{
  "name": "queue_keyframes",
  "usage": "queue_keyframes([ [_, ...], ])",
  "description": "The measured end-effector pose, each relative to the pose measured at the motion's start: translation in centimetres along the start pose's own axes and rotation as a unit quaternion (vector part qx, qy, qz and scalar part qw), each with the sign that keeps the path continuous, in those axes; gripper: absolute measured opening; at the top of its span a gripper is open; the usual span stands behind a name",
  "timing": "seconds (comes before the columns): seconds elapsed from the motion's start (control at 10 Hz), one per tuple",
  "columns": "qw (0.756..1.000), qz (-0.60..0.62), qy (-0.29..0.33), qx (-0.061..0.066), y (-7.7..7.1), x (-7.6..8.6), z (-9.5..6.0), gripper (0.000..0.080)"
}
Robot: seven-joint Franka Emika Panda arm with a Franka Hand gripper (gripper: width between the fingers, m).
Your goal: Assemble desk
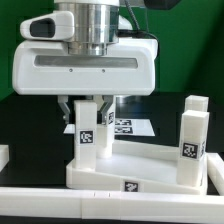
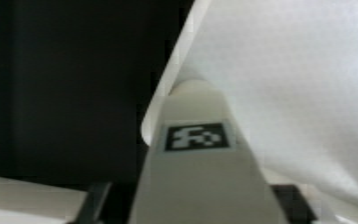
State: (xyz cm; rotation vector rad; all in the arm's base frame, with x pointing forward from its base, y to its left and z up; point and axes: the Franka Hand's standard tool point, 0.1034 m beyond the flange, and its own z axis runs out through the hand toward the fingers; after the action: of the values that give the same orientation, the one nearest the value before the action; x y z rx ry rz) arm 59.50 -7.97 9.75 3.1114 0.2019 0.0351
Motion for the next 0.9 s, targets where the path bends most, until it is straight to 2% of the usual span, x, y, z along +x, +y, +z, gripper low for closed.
queue_keyframes([
  [0.3,1.0,0.03,0.0,0.0,-0.01,0.0,0.0,0.0288],
  [0.5,0.993,0.114,-0.001,0.002,0.02,-0.01,-0.01,0.0288],
  [0.7,0.975,0.224,0.0,0.005,0.03,0.04,0.01,0.0289],
  [0.9,0.943,0.333,0.0,0.012,0.09,0.03,0.05,0.0289],
])
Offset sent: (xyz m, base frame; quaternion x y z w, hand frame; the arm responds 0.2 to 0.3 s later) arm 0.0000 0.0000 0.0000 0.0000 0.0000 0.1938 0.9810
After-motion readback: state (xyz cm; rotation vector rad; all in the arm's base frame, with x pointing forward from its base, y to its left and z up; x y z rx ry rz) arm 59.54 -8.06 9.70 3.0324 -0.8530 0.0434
